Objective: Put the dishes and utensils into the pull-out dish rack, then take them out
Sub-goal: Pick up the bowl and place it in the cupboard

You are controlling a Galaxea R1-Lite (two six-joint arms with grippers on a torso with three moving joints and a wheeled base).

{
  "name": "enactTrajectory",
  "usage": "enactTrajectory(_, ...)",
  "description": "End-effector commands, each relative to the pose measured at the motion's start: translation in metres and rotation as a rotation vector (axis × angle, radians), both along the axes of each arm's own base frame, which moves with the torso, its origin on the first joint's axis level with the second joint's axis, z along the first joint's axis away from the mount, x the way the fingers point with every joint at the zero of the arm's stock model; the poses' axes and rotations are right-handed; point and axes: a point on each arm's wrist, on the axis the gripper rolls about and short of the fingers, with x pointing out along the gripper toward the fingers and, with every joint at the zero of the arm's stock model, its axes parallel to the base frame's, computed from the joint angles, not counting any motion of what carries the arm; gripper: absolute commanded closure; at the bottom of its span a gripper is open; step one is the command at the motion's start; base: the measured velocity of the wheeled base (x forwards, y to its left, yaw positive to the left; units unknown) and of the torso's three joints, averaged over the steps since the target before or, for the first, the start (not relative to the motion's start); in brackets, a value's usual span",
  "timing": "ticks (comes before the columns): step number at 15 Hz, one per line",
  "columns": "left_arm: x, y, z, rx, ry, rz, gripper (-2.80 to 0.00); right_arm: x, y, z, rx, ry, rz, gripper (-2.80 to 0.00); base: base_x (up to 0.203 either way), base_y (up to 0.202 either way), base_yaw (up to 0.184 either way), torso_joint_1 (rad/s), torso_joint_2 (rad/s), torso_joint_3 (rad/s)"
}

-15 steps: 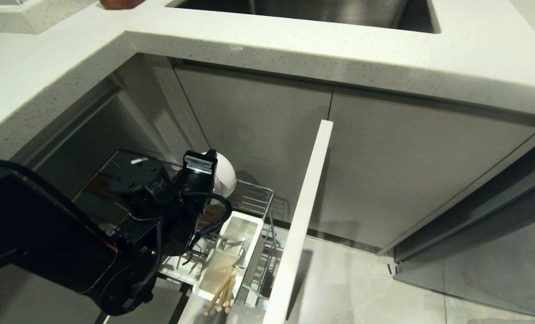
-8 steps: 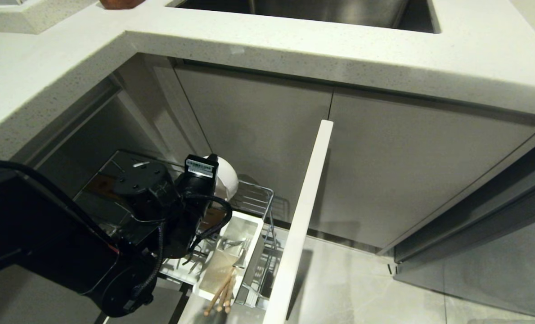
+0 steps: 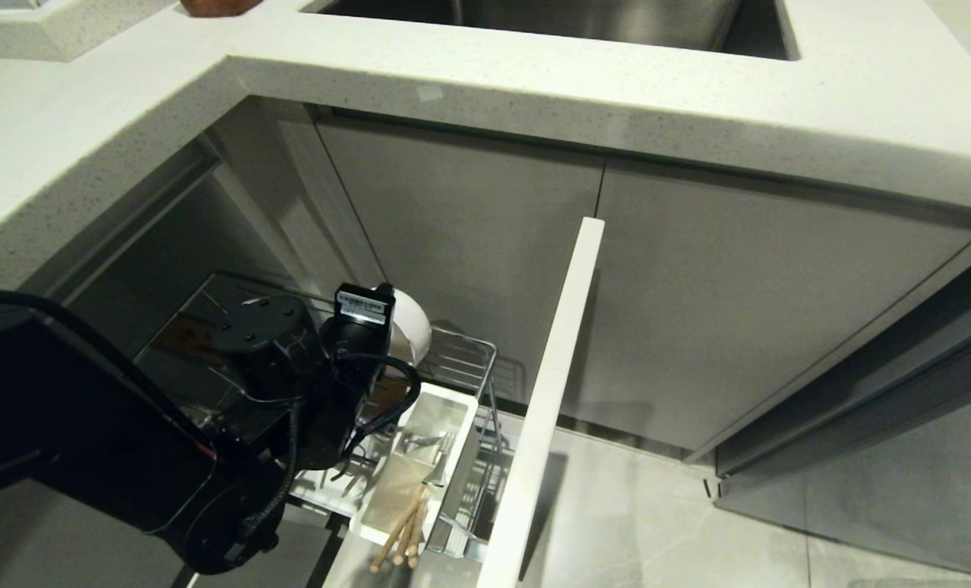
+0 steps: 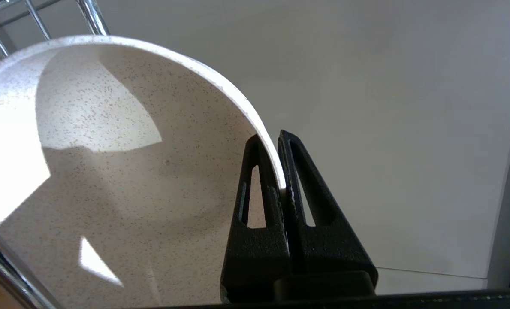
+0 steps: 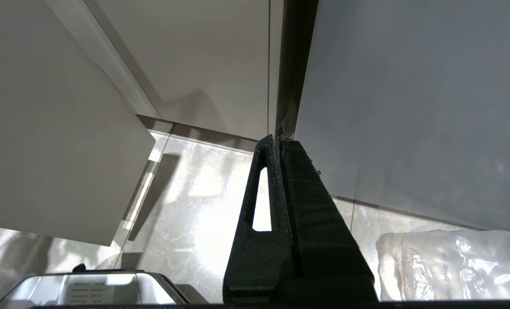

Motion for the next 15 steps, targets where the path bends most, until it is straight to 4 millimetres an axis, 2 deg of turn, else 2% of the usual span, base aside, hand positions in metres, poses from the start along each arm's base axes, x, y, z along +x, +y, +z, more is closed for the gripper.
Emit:
enactTrajectory(1,-0.001,0.001,0.002,-0.011,-0.012,0.002,0.00,0.000,0.000,-0.001,0.000,0.004,0.000,0.00,0.000,0.000,0.000,0.000,0.00,0.000)
enactTrajectory(2,-0.001,0.001,0.003,-0.009,-0.013,0.003,0.00,0.000,0.000,-0.001,0.000,0.003,-0.001,0.00,0.000,0.000,0.000,0.000,0.00,0.000)
enactTrajectory(3,-0.002,0.001,0.005,-0.011,-0.017,0.004,-2.80,0.000,0.000,-0.001,0.000,0.002,0.001,0.00,0.000,0.000,0.000,0.000,0.00,0.000)
enactTrajectory(10,-0.010,0.005,0.015,-0.002,0.014,0.020,-2.80,0.000,0.000,-0.001,0.000,0.003,-0.001,0.00,0.000,0.000,0.000,0.000,0.00,0.000)
enactTrajectory(15,-0.037,0.013,0.043,0.028,0.078,0.005,-2.80,0.000,0.000,0.000,0.000,0.001,0.001,0.00,0.000,0.000,0.000,0.000,0.00,0.000)
